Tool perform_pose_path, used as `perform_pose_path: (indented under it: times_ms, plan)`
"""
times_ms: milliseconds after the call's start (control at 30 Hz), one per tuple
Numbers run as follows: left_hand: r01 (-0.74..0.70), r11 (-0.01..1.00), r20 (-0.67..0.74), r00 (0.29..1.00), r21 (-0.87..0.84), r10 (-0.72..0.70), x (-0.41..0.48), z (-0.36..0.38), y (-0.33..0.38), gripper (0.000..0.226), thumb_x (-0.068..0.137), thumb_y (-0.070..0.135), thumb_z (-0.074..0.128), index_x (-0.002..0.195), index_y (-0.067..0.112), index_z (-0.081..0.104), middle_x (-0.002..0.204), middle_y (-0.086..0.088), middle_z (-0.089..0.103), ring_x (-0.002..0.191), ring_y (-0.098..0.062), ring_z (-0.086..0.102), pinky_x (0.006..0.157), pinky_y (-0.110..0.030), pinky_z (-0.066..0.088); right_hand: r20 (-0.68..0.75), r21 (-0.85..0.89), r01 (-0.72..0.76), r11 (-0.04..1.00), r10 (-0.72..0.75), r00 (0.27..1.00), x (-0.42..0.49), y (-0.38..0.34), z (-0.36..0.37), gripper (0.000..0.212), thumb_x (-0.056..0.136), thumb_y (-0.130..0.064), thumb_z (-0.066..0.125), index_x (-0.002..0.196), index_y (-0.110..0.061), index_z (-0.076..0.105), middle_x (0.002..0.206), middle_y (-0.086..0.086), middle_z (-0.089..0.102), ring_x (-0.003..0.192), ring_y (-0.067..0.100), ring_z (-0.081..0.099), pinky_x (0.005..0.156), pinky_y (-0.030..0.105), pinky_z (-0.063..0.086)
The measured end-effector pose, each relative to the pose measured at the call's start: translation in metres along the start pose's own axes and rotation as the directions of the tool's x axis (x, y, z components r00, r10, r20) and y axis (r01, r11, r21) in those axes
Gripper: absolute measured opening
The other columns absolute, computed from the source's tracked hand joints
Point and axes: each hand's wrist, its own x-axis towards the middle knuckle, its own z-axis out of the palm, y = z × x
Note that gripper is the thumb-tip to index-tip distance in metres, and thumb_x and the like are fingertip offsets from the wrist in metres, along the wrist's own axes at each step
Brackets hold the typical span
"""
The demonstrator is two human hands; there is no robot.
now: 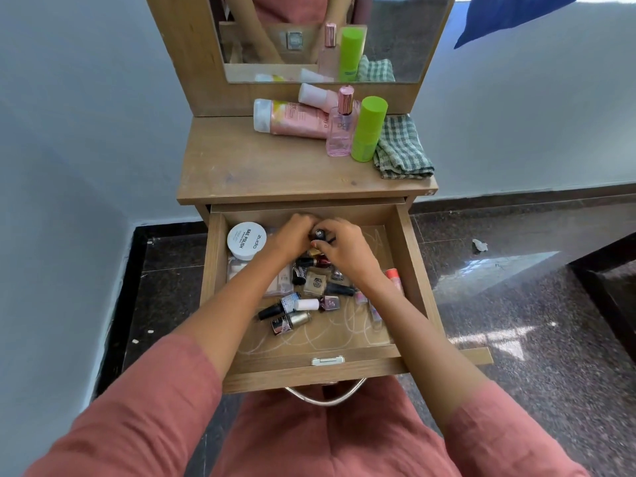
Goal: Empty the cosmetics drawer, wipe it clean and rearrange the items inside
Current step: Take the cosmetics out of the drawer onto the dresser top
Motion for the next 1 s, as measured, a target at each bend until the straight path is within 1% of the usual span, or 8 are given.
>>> perform_pose_path:
  times_ms: [100, 200, 333, 400, 567, 733, 833, 1000]
  plan:
    - [0.013, 0.998, 0.034, 0.999, 0.056, -0.014, 0.001, 0.001, 0.0, 0.018, 0.086, 0.003, 0.051, 0.099, 0.005, 0.063, 0.107, -0.02, 0.065, 0.102, -0.033, 0.061, 0.085, -0.044, 0.05, -0.034, 0.019, 0.013, 1.0, -0.012, 0.999, -0.002, 0.002, -0.004, 0.022, 0.079, -0.002, 0.067, 0.1, -0.001, 0.068, 0.098, 0.016, 0.06, 0.088, 0.026, 0.06, 0.081, 0.034, 0.05]
    - [0.019, 0.982, 0.041, 0.999, 0.189, -0.027, -0.002, 0.002, 0.005, 0.021, 0.09, 0.008, 0.049, 0.109, 0.007, 0.059, 0.114, -0.02, 0.062, 0.107, -0.035, 0.059, 0.084, -0.042, 0.048, -0.068, 0.039, -0.009, 0.999, 0.011, 0.998, -0.005, 0.005, -0.011, 0.023, 0.079, 0.001, 0.065, 0.101, -0.001, 0.068, 0.098, 0.014, 0.061, 0.084, 0.018, 0.056, 0.075, 0.016, 0.041]
    - [-0.01, 0.942, -0.008, 1.0, 0.334, 0.013, -0.004, 0.006, 0.011, 0.027, 0.092, 0.009, 0.049, 0.118, 0.007, 0.054, 0.12, -0.017, 0.06, 0.111, -0.034, 0.057, 0.086, -0.039, 0.045, -0.133, 0.072, -0.02, 0.997, 0.029, 0.991, -0.007, 0.008, -0.02, 0.022, 0.076, 0.004, 0.066, 0.098, -0.002, 0.069, 0.096, 0.015, 0.062, 0.079, 0.012, 0.051, 0.068, 0.007, 0.036]
    - [-0.011, 0.94, -0.046, 0.999, 0.342, 0.029, -0.006, 0.007, 0.012, 0.028, 0.092, 0.011, 0.05, 0.119, 0.008, 0.054, 0.12, -0.014, 0.06, 0.11, -0.033, 0.058, 0.086, -0.038, 0.045, -0.151, 0.091, -0.025, 0.996, 0.039, 0.988, -0.008, 0.008, -0.023, 0.022, 0.076, 0.005, 0.066, 0.097, -0.001, 0.069, 0.096, 0.015, 0.063, 0.079, 0.01, 0.05, 0.067, 0.0, 0.037]
    - [0.01, 0.986, -0.188, 0.982, 0.169, 0.023, -0.013, 0.004, 0.011, 0.032, 0.091, 0.017, 0.053, 0.123, 0.021, 0.057, 0.12, -0.006, 0.063, 0.11, -0.03, 0.059, 0.087, -0.038, 0.046, -0.216, 0.119, 0.002, 0.993, 0.024, 0.976, -0.014, 0.007, -0.034, 0.021, 0.074, 0.006, 0.067, 0.093, -0.003, 0.069, 0.097, 0.011, 0.065, 0.079, 0.006, 0.051, 0.071, -0.004, 0.037]
    - [-0.072, 0.992, -0.372, 0.928, -0.101, 0.029, -0.025, 0.003, 0.009, 0.032, 0.086, 0.013, 0.062, 0.118, 0.016, 0.063, 0.113, -0.007, 0.068, 0.104, -0.025, 0.062, 0.088, -0.038, 0.049, -0.243, 0.174, 0.003, 0.985, 0.04, 0.969, -0.021, -0.003, -0.046, 0.023, 0.076, 0.008, 0.063, 0.096, -0.003, 0.068, 0.098, 0.01, 0.064, 0.075, 0.001, 0.053, 0.071, -0.001, 0.04]
    - [-0.139, 0.969, -0.455, 0.89, -0.204, 0.032, -0.034, 0.0, 0.013, 0.033, 0.083, 0.01, 0.065, 0.116, 0.01, 0.063, 0.11, -0.01, 0.068, 0.099, -0.023, 0.063, 0.087, -0.034, 0.05, -0.244, 0.186, 0.009, 0.983, 0.037, 0.969, -0.025, -0.011, -0.053, 0.025, 0.077, 0.008, 0.061, 0.099, -0.004, 0.067, 0.1, 0.007, 0.064, 0.084, 0.009, 0.056, 0.074, 0.0, 0.04]
    - [-0.255, 0.9, -0.558, 0.83, -0.355, 0.015, -0.053, -0.018, 0.027, 0.033, 0.08, 0.005, 0.067, 0.113, 0.004, 0.064, 0.106, -0.009, 0.069, 0.094, -0.011, 0.063, 0.079, -0.006, 0.044, -0.279, 0.247, 0.049, 0.968, 0.022, 0.96, -0.024, -0.028, -0.062, 0.028, 0.078, 0.008, 0.061, 0.102, -0.004, 0.066, 0.101, 0.004, 0.065, 0.094, 0.013, 0.06, 0.088, 0.016, 0.047]
